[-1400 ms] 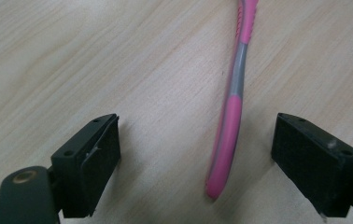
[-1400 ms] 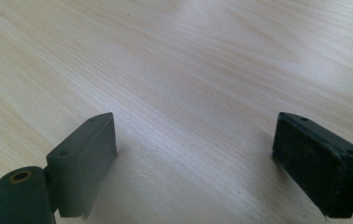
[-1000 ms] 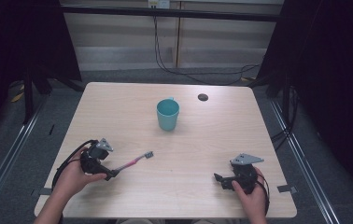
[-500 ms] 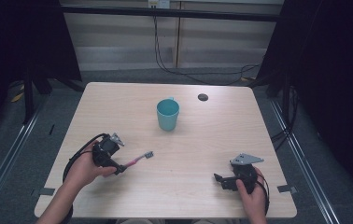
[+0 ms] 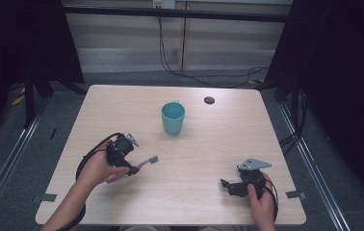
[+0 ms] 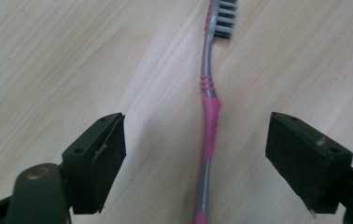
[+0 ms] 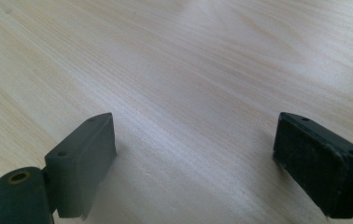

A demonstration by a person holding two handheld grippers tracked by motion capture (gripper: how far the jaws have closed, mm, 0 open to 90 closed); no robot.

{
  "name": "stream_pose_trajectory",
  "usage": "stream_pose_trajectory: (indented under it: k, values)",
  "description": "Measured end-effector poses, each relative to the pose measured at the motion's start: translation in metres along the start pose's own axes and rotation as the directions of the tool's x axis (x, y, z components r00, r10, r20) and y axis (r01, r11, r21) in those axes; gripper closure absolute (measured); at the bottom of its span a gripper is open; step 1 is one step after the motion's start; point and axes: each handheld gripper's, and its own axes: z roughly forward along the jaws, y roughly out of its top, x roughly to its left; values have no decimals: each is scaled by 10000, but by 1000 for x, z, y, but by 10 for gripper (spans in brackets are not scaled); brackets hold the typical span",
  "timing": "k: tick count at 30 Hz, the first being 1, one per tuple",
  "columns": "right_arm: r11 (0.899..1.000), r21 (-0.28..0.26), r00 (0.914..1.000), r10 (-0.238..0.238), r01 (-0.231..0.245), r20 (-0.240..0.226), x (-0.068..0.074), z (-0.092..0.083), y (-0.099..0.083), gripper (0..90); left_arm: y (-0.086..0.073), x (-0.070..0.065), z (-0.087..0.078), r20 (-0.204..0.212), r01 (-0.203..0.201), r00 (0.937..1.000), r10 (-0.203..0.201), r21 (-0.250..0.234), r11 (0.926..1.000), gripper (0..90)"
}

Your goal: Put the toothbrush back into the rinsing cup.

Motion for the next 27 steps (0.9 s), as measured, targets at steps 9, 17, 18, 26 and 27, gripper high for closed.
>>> stream_pose_trajectory:
  k: [9, 17, 18, 26, 27]
  values:
    - [10000, 3, 10000, 9, -9, 2, 0, 0, 0, 125, 7, 1, 3, -11, 66, 10000, -66, 75, 9999, 212]
    - [10000, 2, 10000, 3, -3, -1, 0, 0, 0, 125, 13, 3, 5, 26, 103, 9999, -103, 147, 9998, 212]
    - [10000, 1, 10000, 7, -7, 2, 0, 0, 0, 125, 14, 3, 5, 28, 85, 10000, -86, 190, 9998, 212]
    - [10000, 0, 10000, -5, 5, 1, 0, 0, 0, 125, 22, 2, 9, 156, 13, 9999, -17, 254, 9997, 239]
    - [10000, 0, 10000, -5, 5, 1, 0, 0, 0, 125, 22, 2, 9, 156, 13, 9999, -17, 254, 9997, 242]
